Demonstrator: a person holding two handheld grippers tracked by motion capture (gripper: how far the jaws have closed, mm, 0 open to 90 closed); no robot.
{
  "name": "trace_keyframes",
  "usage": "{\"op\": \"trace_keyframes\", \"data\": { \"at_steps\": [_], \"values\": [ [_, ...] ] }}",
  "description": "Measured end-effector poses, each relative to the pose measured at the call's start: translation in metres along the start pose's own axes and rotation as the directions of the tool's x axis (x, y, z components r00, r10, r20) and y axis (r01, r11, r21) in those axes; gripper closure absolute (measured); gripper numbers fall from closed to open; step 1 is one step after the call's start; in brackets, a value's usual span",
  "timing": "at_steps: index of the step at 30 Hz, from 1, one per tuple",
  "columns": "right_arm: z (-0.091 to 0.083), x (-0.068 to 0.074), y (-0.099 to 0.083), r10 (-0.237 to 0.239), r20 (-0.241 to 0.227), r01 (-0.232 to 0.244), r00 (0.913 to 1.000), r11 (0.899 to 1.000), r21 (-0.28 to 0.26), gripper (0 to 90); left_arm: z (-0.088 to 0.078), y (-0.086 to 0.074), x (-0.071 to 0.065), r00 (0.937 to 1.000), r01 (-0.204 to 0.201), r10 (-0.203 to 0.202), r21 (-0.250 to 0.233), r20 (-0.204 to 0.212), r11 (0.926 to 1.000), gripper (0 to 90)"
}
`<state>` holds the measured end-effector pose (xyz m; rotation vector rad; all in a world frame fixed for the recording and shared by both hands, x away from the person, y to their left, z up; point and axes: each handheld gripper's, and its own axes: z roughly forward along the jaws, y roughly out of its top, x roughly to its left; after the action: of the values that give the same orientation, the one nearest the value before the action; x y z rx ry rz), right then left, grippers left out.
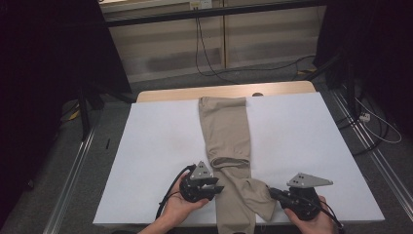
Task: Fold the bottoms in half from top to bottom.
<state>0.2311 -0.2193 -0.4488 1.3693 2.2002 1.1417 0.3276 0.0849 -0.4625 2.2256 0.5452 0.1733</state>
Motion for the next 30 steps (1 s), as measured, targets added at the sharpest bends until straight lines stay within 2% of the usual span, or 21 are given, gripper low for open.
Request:
{"op": "trace_keyframes", "data": {
  "at_steps": [2, 4, 6, 7, 9, 11, 13, 14, 16, 17, 18, 19, 20, 22, 24, 25, 27, 30],
  "values": [
    [0.0, -0.003, -0.01, 0.002, 0.024, -0.004, 0.9997, 0.997, 0.075, 88.9, 0.001, 0.0, 0.001, 1.0, 0.0, 0.0, 0.003, -0.006, 1.0, 63.6],
    [-0.001, -0.004, -0.012, 0.005, 0.032, -0.007, 0.9995, 0.996, 0.091, 85.9, 0.001, 0.0, 0.001, 1.0, -0.002, 0.002, 0.007, -0.005, 1.0, 63.6],
    [-0.001, -0.005, -0.009, -0.011, 0.024, 0.01, 0.9997, 0.999, 0.05, 74.4, 0.001, 0.0, 0.001, 1.0, -0.004, 0.004, 0.005, -0.008, 1.0, 62.2],
    [-0.002, -0.004, -0.006, -0.016, 0.024, 0.015, 0.9996, 0.999, 0.036, 71.6, 0.001, 0.0, 0.001, 0.9999, -0.004, 0.004, 0.004, -0.012, 1.0, 60.6],
    [-0.002, -0.001, 0.001, -0.056, -0.009, 0.056, 0.9984, 0.998, -0.019, 66.5, 0.0, 0.0, 0.001, 0.9997, -0.006, 0.006, 0.002, -0.023, 1.0, 59.1],
    [0.002, 0.007, 0.008, -0.093, -0.028, 0.091, 0.9953, 0.995, -0.045, 67.1, 0.0, 0.0, 0.002, 0.9999, 0.005, -0.005, -0.008, -0.015, 1.0, 58.9],
    [0.008, 0.018, 0.014, -0.142, -0.095, 0.138, 0.9853, 0.989, -0.053, 83.6, -0.001, 0.0, 0.002, 0.9999, 0.014, -0.014, -0.011, -0.007, 0.9998, 60.4],
    [0.011, 0.024, 0.016, -0.175, -0.136, 0.169, 0.9752, 0.984, -0.052, 84.8, -0.001, 0.0, 0.003, 0.9999, 0.013, -0.013, -0.01, -0.009, 0.9999, 60.9],
    [0.02, 0.035, 0.016, -0.205, -0.173, 0.205, 0.9632, 0.979, -0.02, 84.3, -0.001, 0.0, 0.003, 0.9998, 0.017, -0.017, -0.006, -0.011, 0.9998, 61.2],
    [0.026, 0.038, 0.015, -0.215, -0.179, 0.22, 0.9599, 0.975, 0.007, 81.3, 0.0, 0.0, 0.003, 0.9997, 0.02, -0.02, -0.008, -0.012, 0.9998, 61.1],
    [0.032, 0.041, 0.013, -0.241, -0.164, 0.251, 0.9564, 0.967, 0.038, 76.9, 0.0, -0.001, 0.003, 0.9997, 0.019, -0.02, -0.007, -0.015, 0.9998, 61.0],
    [0.035, 0.042, 0.011, -0.251, -0.151, 0.261, 0.9562, 0.964, 0.055, 72.8, 0.0, -0.001, 0.004, 0.9997, 0.017, -0.017, -0.004, -0.016, 0.9998, 60.9],
    [0.04, 0.041, 0.008, -0.251, -0.143, 0.264, 0.9574, 0.961, 0.082, 71.5, 0.0, -0.001, 0.004, 0.9998, 0.015, -0.015, 0.001, -0.015, 0.9999, 60.3],
    [0.04, 0.041, 0.007, -0.261, -0.144, 0.274, 0.9544, 0.959, 0.073, 71.9, 0.001, -0.001, 0.004, 0.9998, 0.012, -0.012, 0.004, -0.015, 0.9999, 59.8],
    [0.04, 0.042, 0.008, -0.273, -0.134, 0.285, 0.9527, 0.955, 0.079, 89.1, 0.002, -0.001, 0.004, 0.9998, 0.016, -0.015, 0.005, -0.014, 0.9999, 59.7],
    [0.039, 0.042, 0.008, -0.268, -0.151, 0.282, 0.9517, 0.956, 0.08, 89.7, 0.002, -0.001, 0.004, 0.9998, 0.016, -0.016, 0.006, -0.015, 0.9999, 59.7],
    [0.036, 0.043, 0.01, -0.248, -0.165, 0.262, 0.9545, 0.963, 0.065, 90.0, 0.002, -0.001, 0.005, 0.9998, 0.016, -0.015, 0.008, -0.016, 0.9998, 59.7],
    [0.032, 0.047, 0.014, -0.197, -0.225, 0.21, 0.9544, 0.977, 0.036, 90.0, 0.002, -0.001, 0.005, 0.9997, 0.021, -0.02, 0.007, -0.015, 0.9998, 59.8]
  ]
}}
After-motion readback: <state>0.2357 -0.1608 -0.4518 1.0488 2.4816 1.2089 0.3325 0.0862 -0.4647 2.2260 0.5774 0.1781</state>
